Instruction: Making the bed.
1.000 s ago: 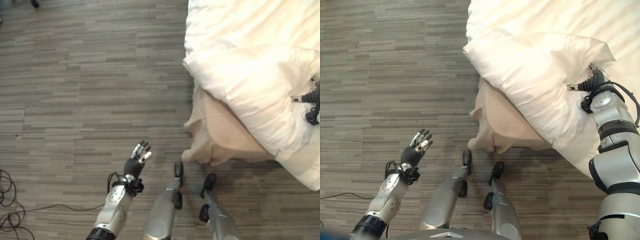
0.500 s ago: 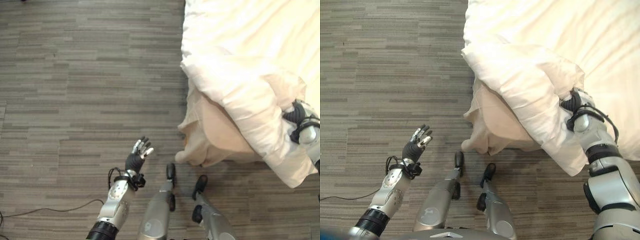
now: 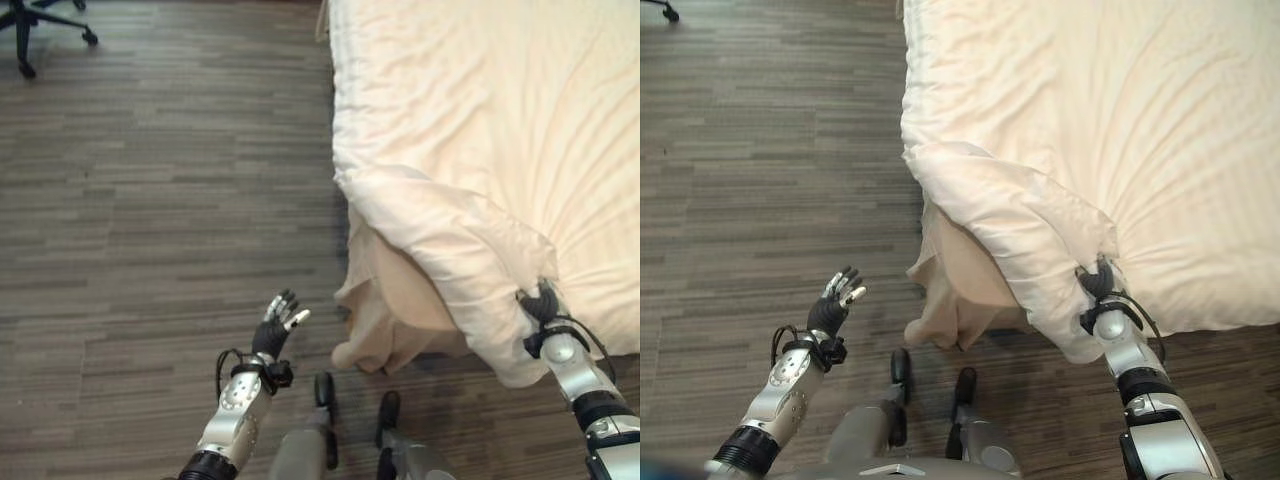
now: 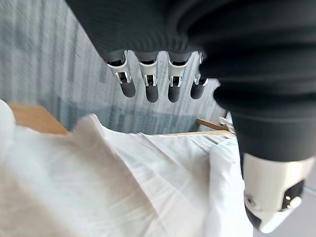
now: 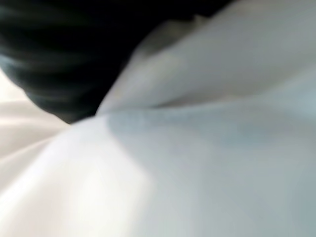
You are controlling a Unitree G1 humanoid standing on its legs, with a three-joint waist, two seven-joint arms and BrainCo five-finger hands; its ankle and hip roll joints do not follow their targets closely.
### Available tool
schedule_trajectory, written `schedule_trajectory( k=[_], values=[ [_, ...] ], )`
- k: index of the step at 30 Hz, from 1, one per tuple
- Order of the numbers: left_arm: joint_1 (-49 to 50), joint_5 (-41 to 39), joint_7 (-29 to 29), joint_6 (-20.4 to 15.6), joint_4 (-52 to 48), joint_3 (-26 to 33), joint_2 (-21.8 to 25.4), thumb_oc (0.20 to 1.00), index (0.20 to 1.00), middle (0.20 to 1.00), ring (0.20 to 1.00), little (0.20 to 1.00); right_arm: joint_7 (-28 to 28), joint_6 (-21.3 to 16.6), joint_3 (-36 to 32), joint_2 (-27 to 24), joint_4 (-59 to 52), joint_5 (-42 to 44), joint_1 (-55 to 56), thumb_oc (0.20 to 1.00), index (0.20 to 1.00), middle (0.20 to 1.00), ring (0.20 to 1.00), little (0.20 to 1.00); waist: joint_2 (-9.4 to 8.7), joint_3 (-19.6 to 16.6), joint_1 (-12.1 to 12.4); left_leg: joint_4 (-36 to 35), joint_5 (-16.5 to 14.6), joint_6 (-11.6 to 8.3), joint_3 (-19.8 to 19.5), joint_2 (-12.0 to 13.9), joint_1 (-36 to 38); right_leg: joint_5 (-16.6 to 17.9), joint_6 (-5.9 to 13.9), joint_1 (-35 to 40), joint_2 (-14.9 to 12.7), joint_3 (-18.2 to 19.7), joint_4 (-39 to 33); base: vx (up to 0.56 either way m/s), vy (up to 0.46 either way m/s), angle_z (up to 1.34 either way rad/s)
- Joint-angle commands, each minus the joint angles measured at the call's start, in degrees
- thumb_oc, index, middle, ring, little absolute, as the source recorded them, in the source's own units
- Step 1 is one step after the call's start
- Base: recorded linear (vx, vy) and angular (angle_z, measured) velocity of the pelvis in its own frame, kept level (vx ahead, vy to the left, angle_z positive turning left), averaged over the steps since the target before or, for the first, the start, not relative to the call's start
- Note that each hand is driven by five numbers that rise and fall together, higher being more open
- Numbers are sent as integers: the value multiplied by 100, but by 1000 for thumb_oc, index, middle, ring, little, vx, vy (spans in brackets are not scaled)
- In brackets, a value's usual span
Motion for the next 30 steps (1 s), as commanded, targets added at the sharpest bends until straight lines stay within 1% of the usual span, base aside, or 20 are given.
schedule_trajectory(
  k=[1, 3, 4, 5, 6, 7, 8, 9, 10, 11, 13, 14, 15, 19, 21, 23, 25, 28, 29, 30],
  values=[
    [-218, 273, 252, -421, -82, 212, -156, 1000, 1000, 1000, 1000, 1000, 691, 159, 1600, 297, -1211, -804, 996, 200, 200, 200, 200, 200, 254, 306, -169, 22, 253, -307, -280, 81, -258, 709, 791, -120, -968, 98, 135, -18, 51, -25],
    [-230, 263, 285, -435, -48, 244, -189, 1000, 1000, 1000, 1000, 1000, 751, 137, 1799, 276, -1340, -948, 748, 200, 200, 200, 200, 200, 262, 285, -127, 22, 255, -306, -286, 74, -268, 731, 786, -126, -980, 101, 139, -6, 44, -22],
    [-252, 205, 288, -459, -105, 289, -223, 1000, 1000, 1000, 1000, 1000, 1032, 138, 2548, 292, -1358, -1542, 56, 200, 200, 200, 200, 200, 298, 253, 34, 22, 226, -302, -347, 47, -233, 700, 787, -54, -1002, 43, 143, -1, 36, -19],
    [-255, 206, 287, -458, -105, 297, -223, 1000, 1000, 1000, 1000, 1000, 1029, 136, 2555, 296, -1350, -1542, 43, 200, 200, 200, 200, 200, 298, 247, 27, 22, 239, -302, -347, 50, -251, 713, 785, -70, -999, 44, 141, 9, 20, -27],
    [-248, 174, 298, -477, -160, 314, -227, 1000, 1000, 1000, 1000, 1000, 1073, 142, 2796, 419, -1312, -1741, -197, 200, 200, 200, 200, 200, 324, 242, 112, 22, 226, -301, -377, 29, -228, 694, 785, -17, -1014, 7, 143, -10, 2, -23],
    [-268, 129, 298, -505, -238, 399, -209, 1000, 1000, 1000, 1000, 1000, 1368, 89, 3569, 693, -1177, -2339, -877, 200, 200, 200, 200, 200, 373, 230, 295, 22, 218, -310, -440, 2, -217, 681, 785, 47, -1034, -56, 139, -12, 2, -10],
    [-271, 130, 298, -503, -240, 411, -208, 1000, 1000, 1000, 1000, 1000, 1363, 87, 3577, 702, -1165, -2340, -891, 200, 200, 200, 200, 200, 372, 222, 285, 22, 237, -309, -442, 5, -242, 698, 781, 24, -1030, -56, 136, -43, 6, -12],
    [-298, 94, 321, -554, -288, 529, -182, 1000, 1000, 1000, 1000, 1000, 1498, 22, 3868, 938, -1201, -2459, -1205, 200, 200, 200, 200, 200, 411, 212, 394, 22, 243, -317, -503, -14, -259, 703, 776, 39, -1034, -45, 134, -31, 3, 5],
    [-299, 94, 320, -554, -288, 536, -179, 1000, 1000, 1000, 1000, 1000, 1496, 20, 3873, 947, -1192, -2458, -1214, 200, 200, 200, 200, 200, 408, 213, 388, 22, 243, -318, -504, -13, -261, 703, 775, 37, -1033, -46, 135, -26, -5, 10],
    [-293, 66, 322, -618, -369, 643, -142, 1000, 1000, 1000, 1000, 1000, 1711, -111, 4167, 1046, -1226, -2580, -1421, 200, 200, 200, 200, 200, 428, 211, 480, 22, 237, -335, -566, -22, -254, 666, 767, 71, -1034, -33, 134, -20, -14, 29],
    [-247, -33, 299, -644, -423, 708, -190, 1000, 1000, 1000, 1000, 1000, 1856, -103, 4388, 1442, -968, -2559, -1519, 200, 200, 200, 200, 200, 433, 171, 578, 22, 264, -333, -613, -24, -295, 665, 744, 63, -1026, -66, 135, -27, -20, 13],
    [-243, -127, 310, -658, -436, 747, -245, 1000, 1000, 1000, 1000, 1000, 2011, -97, 4573, 1765, -648, -2542, -1544, 200, 200, 200, 200, 200, 439, 164, 678, 22, 276, -332, -655, -37, -302, 639, 726, 97, -1026, -109, 134, -12, -12, 11],
    [-238, -128, 309, -657, -439, 754, -240, 1000, 1000, 1000, 1000, 1000, 2000, -101, 4579, 1785, -625, -2545, -1549, 200, 200, 200, 200, 200, 434, 164, 670, 22, 276, -333, -658, -38, -301, 638, 725, 100, -1026, -112, 134, -16, 0, 12],
    [-271, -199, 341, -665, -496, 729, -256, 1000, 1000, 1000, 1000, 1000, 2039, -5, 4783, 2391, 155, -2464, -1569, 200, 200, 200, 200, 200, 490, 181, 818, 22, 306, -328, -767, -63, -320, 616, 701, 168, -1019, -184, 141, -25, -7, 10],
    [-307, -197, 334, -674, -426, 678, -287, 1000, 1000, 1000, 1000, 1000, 2089, 48, 4820, 2727, 558, -2188, -1509, 200, 200, 200, 200, 200, 533, 173, 883, 22, 327, -332, -829, -79, -337, 601, 688, 180, -1015, -211, 152, -23, 2, 10],
    [-257, -203, 224, -601, -399, 512, -323, 1000, 1000, 1000, 1000, 1000, 2318, 186, 4919, 3141, 1355, -2050, -1404, 200, 200, 200, 200, 200, 615, 121, 992, 22, 337, -333, -893, -96, -342, 559, 673, 246, -1032, -307, 130, 0, 0, 0],
    [-311, -235, 214, -593, -352, 403, -314, 1000, 1000, 1000, 1000, 1000, 2186, 253, 4827, 3195, 1626, -1939, -1377, 200, 200, 200, 200, 200, 647, 102, 1026, 22, 351, -335, -895, -106, -341, 568, 683, 261, -1038, -334, 134, -11, 38, 4],
    [-356, -219, 185, -542, -279, 343, -314, 1000, 1000, 1000, 1000, 1000, 2195, 307, 4734, 3212, 1780, -1737, -1283, 200, 200, 200, 200, 200, 640, 85, 1033, 22, 342, -326, -888, -116, -309, 576, 686, 296, -1038, -349, 160, -19, 23, 25],
    [-360, -222, 172, -521, -241, 326, -320, 1000, 1000, 1000, 1000, 1000, 2186, 330, 4626, 3207, 1825, -1517, -1234, 1000, 1000, 1000, 1000, 1000, 637, 74, 1027, 22, 335, -317, -875, -110, -281, 579, 687, 304, -1040, -352, 182, -6, 16, 7],
    [-393, -233, 166, -487, -168, 296, -325, 1000, 1000, 1000, 1000, 1000, 2177, 375, 4515, 3194, 1813, -1261, -1209, 1000, 1000, 1000, 1000, 1000, 627, 58, 1001, 22, 330, -306, -853, -106, -256, 583, 686, 311, -1040, -344, 210, 0, 0, 0]
  ],
)
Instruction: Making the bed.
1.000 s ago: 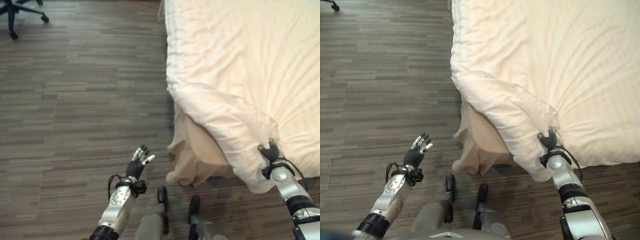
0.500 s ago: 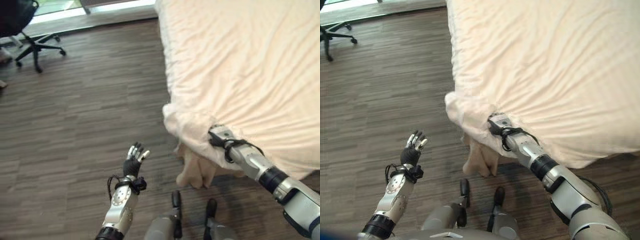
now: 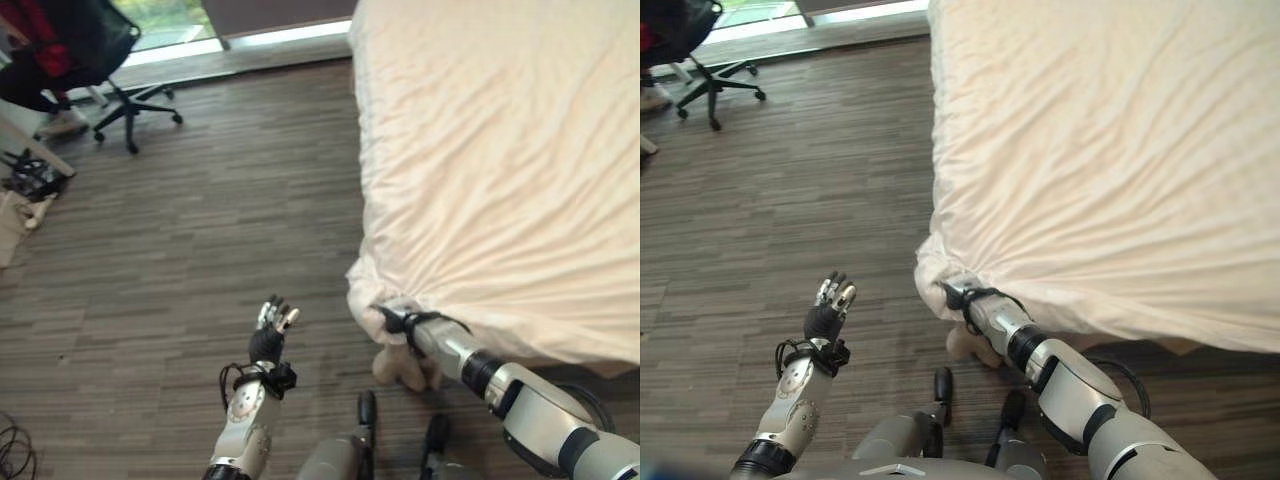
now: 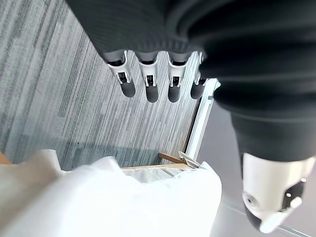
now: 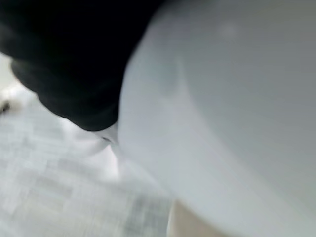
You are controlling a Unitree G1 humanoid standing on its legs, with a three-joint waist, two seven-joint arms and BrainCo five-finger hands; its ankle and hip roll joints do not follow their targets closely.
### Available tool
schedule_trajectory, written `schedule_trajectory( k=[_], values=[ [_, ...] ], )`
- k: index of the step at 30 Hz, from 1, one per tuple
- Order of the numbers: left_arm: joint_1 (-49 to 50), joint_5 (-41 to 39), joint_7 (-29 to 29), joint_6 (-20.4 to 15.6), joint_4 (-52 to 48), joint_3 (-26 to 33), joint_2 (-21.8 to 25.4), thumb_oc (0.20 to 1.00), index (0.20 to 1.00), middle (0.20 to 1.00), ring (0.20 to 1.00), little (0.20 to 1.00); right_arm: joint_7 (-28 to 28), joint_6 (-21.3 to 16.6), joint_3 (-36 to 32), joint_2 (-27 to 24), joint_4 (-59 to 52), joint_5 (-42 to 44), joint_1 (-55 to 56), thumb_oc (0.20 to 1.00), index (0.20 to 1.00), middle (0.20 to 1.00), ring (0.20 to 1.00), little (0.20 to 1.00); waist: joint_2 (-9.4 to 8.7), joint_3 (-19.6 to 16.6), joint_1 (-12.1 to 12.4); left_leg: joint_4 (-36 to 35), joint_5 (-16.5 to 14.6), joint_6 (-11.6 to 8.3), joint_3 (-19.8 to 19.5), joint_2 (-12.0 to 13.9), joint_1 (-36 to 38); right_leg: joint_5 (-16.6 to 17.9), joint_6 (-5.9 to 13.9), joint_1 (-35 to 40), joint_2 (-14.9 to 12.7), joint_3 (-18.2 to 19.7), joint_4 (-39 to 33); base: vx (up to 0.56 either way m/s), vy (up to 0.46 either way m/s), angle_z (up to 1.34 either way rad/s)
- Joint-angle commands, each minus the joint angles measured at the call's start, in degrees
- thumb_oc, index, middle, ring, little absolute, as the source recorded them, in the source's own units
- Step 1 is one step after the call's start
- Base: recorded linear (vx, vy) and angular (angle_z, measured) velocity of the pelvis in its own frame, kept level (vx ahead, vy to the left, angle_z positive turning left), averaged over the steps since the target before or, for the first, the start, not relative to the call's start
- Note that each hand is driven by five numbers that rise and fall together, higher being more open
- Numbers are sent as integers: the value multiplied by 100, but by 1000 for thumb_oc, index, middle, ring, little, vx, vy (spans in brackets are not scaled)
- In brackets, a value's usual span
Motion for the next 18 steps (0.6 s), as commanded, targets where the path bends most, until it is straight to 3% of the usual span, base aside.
schedule_trajectory(
  k=[1, 5, 6, 7, 8, 11, 12, 14, 16, 18],
  values=[
    [-627, -108, -104, -183, 63, -114, 367, 1000, 1000, 1000, 1000, 1000, 447, -215, 4, 1006, 174, 1139, 515, 1000, 1000, 1000, 1000, 1000, -466, 519, 280, -112, 285, -171, -332, -190, -100, 515, 832, 283, -1063, 360, 199, 0, 0, 0],
    [-654, -180, -101, -116, 82, -42, 424, 1000, 1000, 1000, 1000, 1000, 608, -200, -261, 564, -895, 2263, 586, 1000, 1000, 1000, 1000, 1000, -572, 482, 127, -112, 259, -157, -234, -148, 13, 493, 835, 297, -1051, 435, 279, 0, 0, 0],
    [-635, -207, -123, -91, 42, 28, 450, 1000, 1000, 1000, 1000, 1000, 729, -208, -394, 200, -1555, 2788, 736, 1000, 1000, 1000, 1000, 1000, -630, 484, 22, -112, 248, -156, -191, -120, 66, 470, 836, 313, -1044, 466, 305, 0, 0, 0],
    [-578, -231, -180, -76, -41, 157, 511, 1000, 1000, 1000, 1000, 1000, 998, -291, -573, -521, -2593, 3475, 1161, 1000, 1000, 1000, 1000, 1000, -736, 474, -170, -112, 214, -158, -123, -89, 144, 430, 839, 334, -1037, 502, 348, 14, -10, 3],
    [-579, -230, -180, -76, -41, 155, 506, 1000, 1000, 1000, 1000, 1000, 1001, -284, -573, -532, -2604, 3478, 1163, 1000, 1000, 1000, 1000, 1000, -730, 462, -166, -112, 224, -158, -121, -84, 126, 443, 836, 317, -1032, 505, 343, 13, -4, 3],
    [-522, -291, -279, -77, -60, 373, 585, 1000, 1000, 1000, 1000, 1000, 1334, -309, -1100, -1809, -3788, 4147, 2000, 1000, 1000, 1000, 1000, 1000, -854, 440, -463, -112, 164, -156, -13, -45, 280, 389, 861, 363, -1038, 562, 435, 25, 3, -9],
    [-478, -315, -337, -78, -3, 494, 580, 1000, 1000, 1000, 1000, 1000, 1520, -328, -1572, -2378, -4019, 4312, 2719, 1000, 1000, 1000, 1000, 1000, -889, 381, -619, -112, 113, -155, 64, -31, 384, 383, 876, 396, -1044, 590, 453, 54, 17, -18],
    [-449, -325, -382, -88, -6, 528, 572, 1000, 1000, 1000, 1000, 1000, 1670, -331, -1716, -2588, -4086, 4235, 3035, 1000, 1000, 1000, 1000, 1000, -895, 319, -672, -112, 99, -157, 92, -20, 411, 399, 879, 404, -1042, 597, 436, 41, 10, -29],
    [-343, -313, -581, -13, -20, 545, 522, 1000, 1000, 1000, 1000, 1000, 2119, -203, -2265, -2977, -3786, 3818, 4068, 1000, 1000, 1000, 1000, 1000, -947, 188, -828, -112, 20, -154, 145, -21, 578, 356, 895, 533, -1053, 586, 415, 82, -2, -28],
    [-287, -288, -629, 35, -26, 535, 520, 1000, 1000, 1000, 1000, 1000, 2187, -143, -2475, -3033, -3722, 3661, 4377, 1000, 1000, 1000, 1000, 1000, -957, 117, -848, -112, 8, -150, 165, -16, 593, 360, 897, 553, -1049, 589, 398, 67, -1, -6]
  ],
)
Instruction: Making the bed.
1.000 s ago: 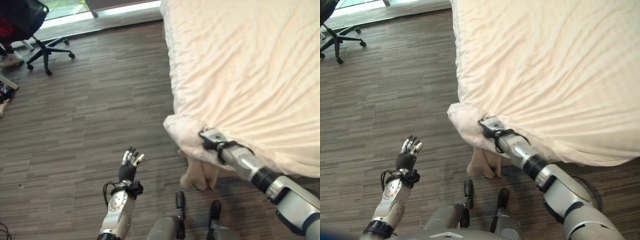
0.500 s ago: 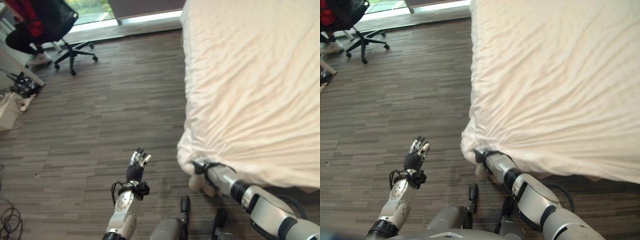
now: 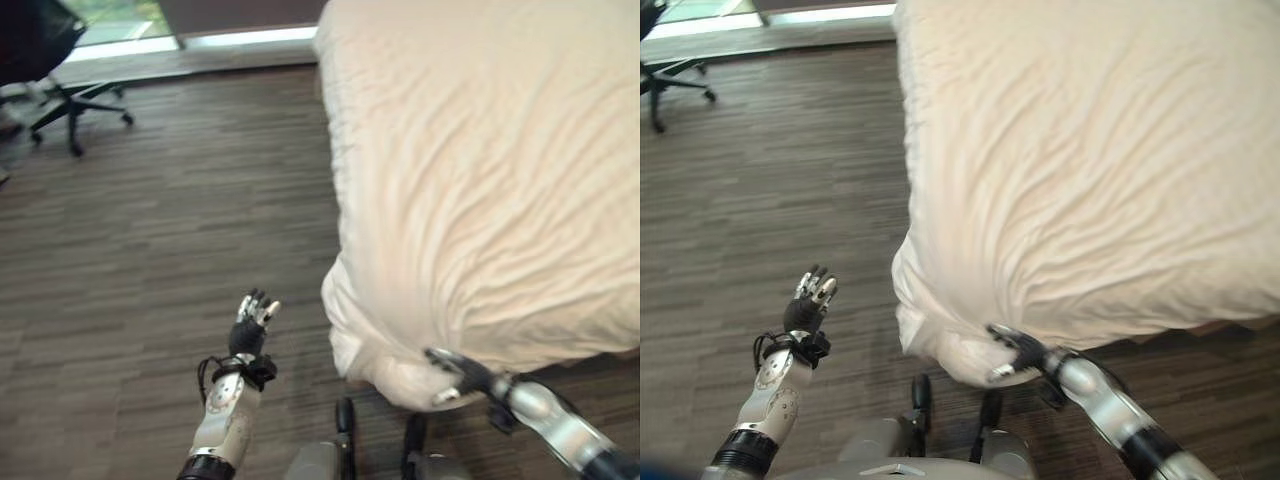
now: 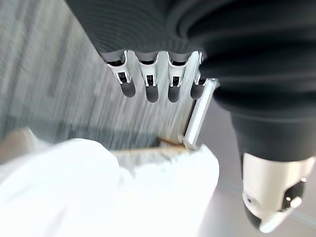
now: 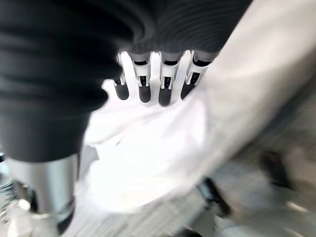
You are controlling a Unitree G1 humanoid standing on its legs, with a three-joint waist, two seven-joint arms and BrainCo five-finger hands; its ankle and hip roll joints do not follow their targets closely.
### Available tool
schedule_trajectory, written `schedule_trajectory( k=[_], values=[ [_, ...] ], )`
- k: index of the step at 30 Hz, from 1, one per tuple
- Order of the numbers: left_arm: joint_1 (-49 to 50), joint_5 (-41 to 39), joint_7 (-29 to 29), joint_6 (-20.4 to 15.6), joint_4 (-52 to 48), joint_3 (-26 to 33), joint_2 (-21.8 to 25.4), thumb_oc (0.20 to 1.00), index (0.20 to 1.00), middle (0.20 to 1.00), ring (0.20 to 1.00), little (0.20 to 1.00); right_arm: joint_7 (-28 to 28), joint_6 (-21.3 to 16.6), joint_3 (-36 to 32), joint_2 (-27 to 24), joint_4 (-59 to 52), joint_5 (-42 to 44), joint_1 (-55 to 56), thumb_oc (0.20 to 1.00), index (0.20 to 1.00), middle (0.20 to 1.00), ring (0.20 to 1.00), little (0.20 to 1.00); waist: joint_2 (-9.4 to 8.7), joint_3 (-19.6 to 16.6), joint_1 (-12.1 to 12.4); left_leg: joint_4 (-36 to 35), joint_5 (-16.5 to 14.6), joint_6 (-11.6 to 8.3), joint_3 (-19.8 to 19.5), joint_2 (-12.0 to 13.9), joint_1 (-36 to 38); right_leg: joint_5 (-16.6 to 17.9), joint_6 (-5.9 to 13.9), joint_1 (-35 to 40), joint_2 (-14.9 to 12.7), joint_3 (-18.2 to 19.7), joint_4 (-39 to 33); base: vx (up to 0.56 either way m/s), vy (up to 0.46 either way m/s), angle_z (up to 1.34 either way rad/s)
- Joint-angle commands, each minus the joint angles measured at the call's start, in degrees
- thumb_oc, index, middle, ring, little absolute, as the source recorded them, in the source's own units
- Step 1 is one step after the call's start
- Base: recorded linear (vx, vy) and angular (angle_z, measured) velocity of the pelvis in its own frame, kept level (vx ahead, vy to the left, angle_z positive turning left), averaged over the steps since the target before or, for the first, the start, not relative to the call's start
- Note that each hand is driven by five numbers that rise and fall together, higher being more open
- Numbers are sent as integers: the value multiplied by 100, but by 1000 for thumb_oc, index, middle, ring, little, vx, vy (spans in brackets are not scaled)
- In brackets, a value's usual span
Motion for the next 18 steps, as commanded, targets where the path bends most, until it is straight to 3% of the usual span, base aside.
schedule_trajectory(
  k=[1, 3, 6, 8, 13, 14, 18],
  values=[
    [-15, -56, -245, -120, -231, -36, 106, 1000, 1000, 1000, 1000, 1000, 295, 261, -36, 71, 475, 128, 358, 1000, 1000, 1000, 1000, 1000, -289, -240, 10, 49, 127, -195, -164, -2, -132, 540, 789, 122, -973, 267, 125, 33, 3, -5],
    [-6, -19, -305, -97, -274, -50, 149, 1000, 1000, 1000, 1000, 1000, 558, 195, -450, -113, 479, 588, 855, 1000, 1000, 1000, 1000, 1000, -334, -290, -47, 49, 118, -206, -118, 10, -85, 539, 791, 125, -963, 306, 135, 42, -9, -7],
    [50, -7, -349, -61, -248, -122, 136, 1000, 1000, 1000, 1000, 1000, 507, 272, -779, -282, -70, 1112, 1267, 1000, 1000, 1000, 1000, 1000, -359, -343, -88, 49, 96, -210, -95, 18, -37, 514, 794, 155, -968, 325, 143, 36, -12, -11],
    [77, 4, -307, -132, -315, -69, 146, 1000, 1000, 1000, 1000, 1000, 379, 123, -1545, -381, -961, 2424, 1612, 1000, 1000, 1000, 1000, 1000, -362, -343, -239, 49, 80, -215, -20, 24, 33, 531, 811, 150, -971, 391, 148, 11, 1, -16],
    [292, -74, -369, -199, -423, -23, 76, 1000, 1000, 1000, 1000, 1000, 245, -165, -1770, -54, -1481, 2929, 1526, 1000, 1000, 1000, 1000, 1000, -291, -344, -305, 49, 69, -201, 64, 35, 37, 575, 811, 64, -964, 455, 138, 2, 1, -16],
    [358, -97, -372, -215, -469, -27, 56, 1000, 1000, 1000, 1000, 1000, 122, -209, -1518, 112, -1638, 2950, 1228, 200, 200, 200, 200, 200, -223, -311, -295, 49, 77, -196, 85, 34, 22, 595, 808, 27, -975, 474, 124, -14, -9, -7],
    [388, -84, -353, -219, -450, -69, 44, 1000, 1000, 1000, 1000, 1000, 65, -238, -843, 361, -1814, 2940, 597, 200, 200, 200, 200, 200, -106, -242, -232, 49, 96, -194, 101, 25, -16, 625, 800, -24, -986, 484, 95, -4, 1, -1]
  ],
)
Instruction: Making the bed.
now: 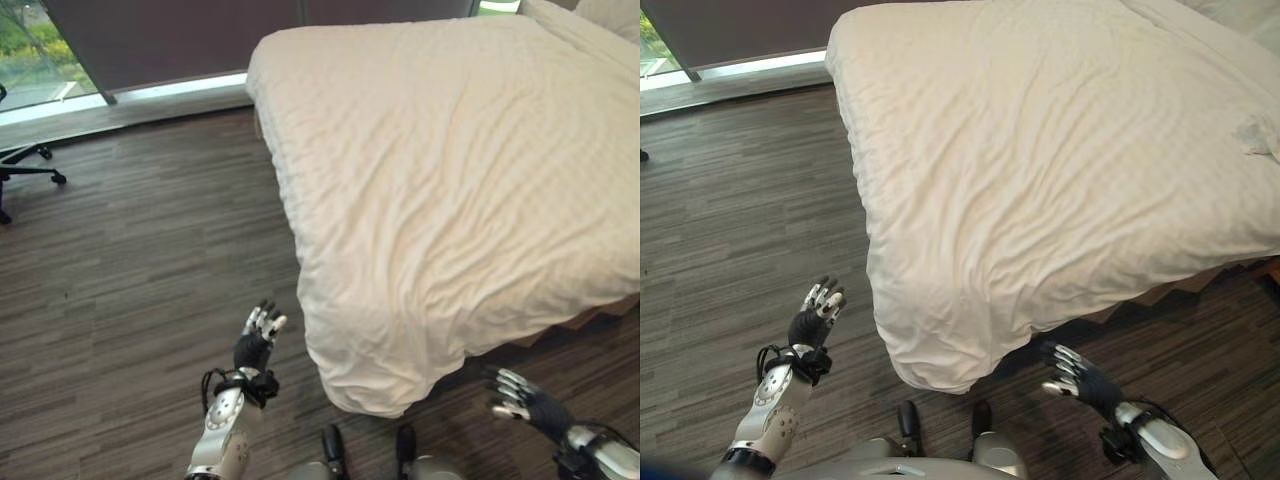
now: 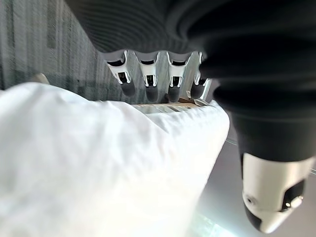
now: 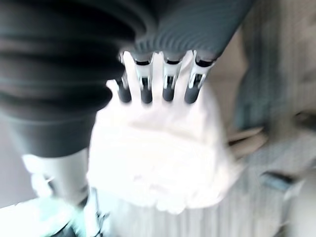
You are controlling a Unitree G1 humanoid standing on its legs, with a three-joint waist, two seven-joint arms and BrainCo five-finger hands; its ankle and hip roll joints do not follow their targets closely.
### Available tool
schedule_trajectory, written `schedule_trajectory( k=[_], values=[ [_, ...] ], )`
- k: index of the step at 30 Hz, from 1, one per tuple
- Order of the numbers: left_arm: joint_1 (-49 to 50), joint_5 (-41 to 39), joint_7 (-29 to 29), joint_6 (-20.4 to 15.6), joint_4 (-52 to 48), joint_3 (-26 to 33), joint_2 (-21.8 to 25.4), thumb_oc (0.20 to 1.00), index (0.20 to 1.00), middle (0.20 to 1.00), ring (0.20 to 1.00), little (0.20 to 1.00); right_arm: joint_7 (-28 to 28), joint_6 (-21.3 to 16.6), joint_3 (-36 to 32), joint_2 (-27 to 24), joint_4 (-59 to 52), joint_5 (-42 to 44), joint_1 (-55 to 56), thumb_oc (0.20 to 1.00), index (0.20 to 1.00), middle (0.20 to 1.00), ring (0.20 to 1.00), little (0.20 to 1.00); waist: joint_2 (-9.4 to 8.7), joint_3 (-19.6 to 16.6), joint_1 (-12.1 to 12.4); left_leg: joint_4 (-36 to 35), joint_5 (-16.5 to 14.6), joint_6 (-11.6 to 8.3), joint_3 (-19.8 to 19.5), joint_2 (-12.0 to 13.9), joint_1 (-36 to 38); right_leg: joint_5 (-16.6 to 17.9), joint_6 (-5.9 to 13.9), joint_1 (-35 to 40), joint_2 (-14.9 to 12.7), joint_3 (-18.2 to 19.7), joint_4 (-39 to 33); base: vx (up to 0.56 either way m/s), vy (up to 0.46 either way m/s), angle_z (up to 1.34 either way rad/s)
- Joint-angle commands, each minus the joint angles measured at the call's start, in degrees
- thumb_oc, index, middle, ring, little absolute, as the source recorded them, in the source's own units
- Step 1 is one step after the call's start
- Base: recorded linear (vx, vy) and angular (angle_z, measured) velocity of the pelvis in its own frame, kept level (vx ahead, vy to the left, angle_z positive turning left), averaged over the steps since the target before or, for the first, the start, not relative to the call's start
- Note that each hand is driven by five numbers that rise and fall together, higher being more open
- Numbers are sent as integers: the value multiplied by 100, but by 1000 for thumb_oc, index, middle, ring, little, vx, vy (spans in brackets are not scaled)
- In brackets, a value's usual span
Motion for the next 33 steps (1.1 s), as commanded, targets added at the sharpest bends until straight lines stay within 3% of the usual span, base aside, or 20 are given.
schedule_trajectory(
  k=[1, 6, 7, 11, 12, 18, 21, 33],
  values=[
    [-228, -91, -90, -346, -163, 118, 34, 1000, 1000, 1000, 1000, 1000, -71, -288, 867, 423, -195, 526, -916, 200, 200, 200, 200, 200, -92, 78, 214, 59, 174, -218, -240, -2, -103, 597, 819, 50, -1008, 99, 165, 0, 0, 0],
    [-133, -207, -75, -380, -89, 110, -143, 1000, 1000, 1000, 1000, 1000, -107, -249, 1679, 1005, 62, 575, -1722, 200, 200, 200, 200, 200, 91, 164, 365, 59, 202, -216, -254, -21, -194, 644, 827, 3, -1047, -11, 114, -8, 2, 0],
    [-146, -308, -79, -395, -60, 52, -213, 1000, 1000, 1000, 1000, 1000, -195, -246, 1828, 1320, 495, 640, -1958, 200, 200, 200, 200, 200, 176, 206, 425, 59, 224, -217, -280, -31, -246, 650, 826, -32, -1060, -45, 116, -34, 10, 0],
    [-236, -421, -110, -399, 15, -101, -271, 1000, 1000, 1000, 1000, 1000, -343, -293, 2008, 1708, 1280, 650, -2369, 200, 200, 200, 200, 200, 289, 310, 523, 59, 265, -228, -342, -45, -325, 657, 817, -49, -1058, -110, 97, -39, 5, 6],
    [-298, -486, -109, -395, 43, -177, -293, 1000, 1000, 1000, 1000, 1000, -464, -321, 2011, 1879, 1690, 707, -2643, 200, 200, 200, 200, 200, 386, 390, 583, 59, 309, -242, -368, -46, -397, 664, 804, -109, -1056, -140, 90, -62, 11, 11],
    [-329, -535, -172, -402, 114, -414, -356, 1000, 1000, 1000, 1000, 1000, -536, -362, 1994, 1931, 1937, 742, -2980, 200, 200, 200, 200, 200, 512, 475, 701, 59, 361, -271, -411, -48, -546, 713, 800, -184, -1072, -218, -2, -11, 4, 4],
    [-443, -628, -164, -389, 146, -619, -356, 1000, 1000, 1000, 1000, 1000, -902, -428, 1742, 2136, 2868, 821, -3487, 200, 200, 200, 200, 200, 652, 511, 810, 59, 408, -282, -460, -69, -693, 742, 798, -279, -1093, -240, -47, -7, 7, 1],
    [-553, -658, -157, -357, 135, -698, -275, 1000, 1000, 1000, 1000, 1000, -1566, -468, 733, 1844, 4640, 337, -3983, 200, 200, 200, 200, 200, 973, 676, 1012, 59, 520, -331, -470, -99, -1253, 886, 827, -867, -1106, -109, -135, -8, 5, 2]
  ],
)
